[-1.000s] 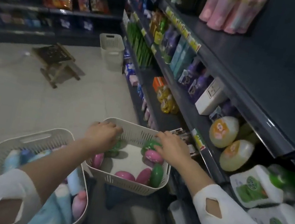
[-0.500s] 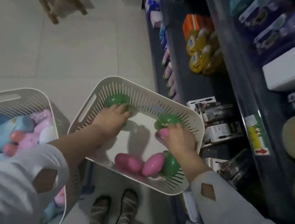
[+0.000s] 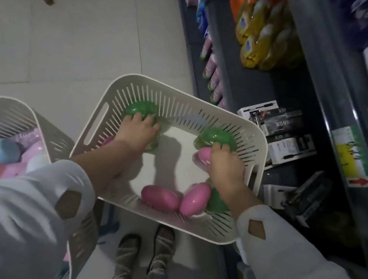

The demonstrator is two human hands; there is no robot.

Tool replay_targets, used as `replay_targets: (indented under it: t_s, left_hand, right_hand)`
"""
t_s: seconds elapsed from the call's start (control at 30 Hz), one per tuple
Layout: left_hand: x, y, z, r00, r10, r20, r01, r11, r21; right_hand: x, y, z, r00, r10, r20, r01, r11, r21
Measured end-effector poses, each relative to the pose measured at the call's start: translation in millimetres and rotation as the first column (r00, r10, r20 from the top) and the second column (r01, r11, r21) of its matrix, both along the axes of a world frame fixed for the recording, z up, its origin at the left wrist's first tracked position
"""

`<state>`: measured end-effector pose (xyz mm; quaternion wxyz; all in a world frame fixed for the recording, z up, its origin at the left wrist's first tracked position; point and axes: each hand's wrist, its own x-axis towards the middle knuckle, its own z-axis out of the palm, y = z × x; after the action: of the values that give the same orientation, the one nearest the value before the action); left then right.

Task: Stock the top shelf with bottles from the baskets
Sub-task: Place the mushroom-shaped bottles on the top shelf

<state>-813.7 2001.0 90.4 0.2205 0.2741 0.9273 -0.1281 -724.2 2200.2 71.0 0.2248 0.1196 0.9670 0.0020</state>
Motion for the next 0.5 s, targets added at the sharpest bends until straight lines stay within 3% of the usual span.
replay_targets:
  t_s: [0.27, 0.5]
  left_hand:
    - [-0.6, 16.0, 122.6, 0.984, -0.013, 0.176, -0.014, 0.989, 0.149]
    - [12.9, 10.7, 241.3, 0.993, -0.084, 0.083, 0.063, 0.971, 0.230]
  right_hand:
    - [-19.5, -9.2, 115.6, 0.998, -0.038, -0.043, 0.027, 0.969, -0.245]
    - [7.2, -11.2, 234.6, 0.972, -0.127, -0.198, 0.073, 0.963, -0.261]
